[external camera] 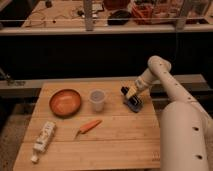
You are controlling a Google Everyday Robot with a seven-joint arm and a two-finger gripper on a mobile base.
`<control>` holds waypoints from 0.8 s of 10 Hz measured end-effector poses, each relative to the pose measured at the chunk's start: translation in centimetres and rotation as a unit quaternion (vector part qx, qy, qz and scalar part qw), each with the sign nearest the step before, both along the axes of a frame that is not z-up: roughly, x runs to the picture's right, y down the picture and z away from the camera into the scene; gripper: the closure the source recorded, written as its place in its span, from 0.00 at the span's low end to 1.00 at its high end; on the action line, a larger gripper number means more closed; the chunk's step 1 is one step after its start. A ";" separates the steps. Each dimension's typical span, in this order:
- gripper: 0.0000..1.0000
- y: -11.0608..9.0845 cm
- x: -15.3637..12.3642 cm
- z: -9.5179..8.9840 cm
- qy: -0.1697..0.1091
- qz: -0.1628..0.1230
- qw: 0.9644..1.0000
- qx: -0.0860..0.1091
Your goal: Place the eraser on the white sponge
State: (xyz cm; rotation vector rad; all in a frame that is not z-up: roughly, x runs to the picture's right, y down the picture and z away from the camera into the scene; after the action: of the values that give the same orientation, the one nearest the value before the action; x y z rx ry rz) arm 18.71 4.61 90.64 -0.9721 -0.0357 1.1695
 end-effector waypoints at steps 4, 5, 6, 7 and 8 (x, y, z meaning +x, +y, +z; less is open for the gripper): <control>0.79 0.1 -0.1 0.0 0.001 0.002 1.000 -0.002; 0.79 0.0 -0.1 -0.1 0.002 0.002 1.000 -0.002; 0.78 0.0 -0.1 0.0 0.002 0.003 1.000 -0.003; 0.74 0.0 -0.1 -0.1 0.003 0.004 1.000 -0.003; 0.73 0.0 -0.1 0.0 0.003 0.005 1.000 -0.004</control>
State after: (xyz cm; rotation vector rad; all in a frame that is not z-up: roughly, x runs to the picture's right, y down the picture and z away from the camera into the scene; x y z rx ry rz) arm 18.66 4.65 90.59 -0.9756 -0.0312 1.1816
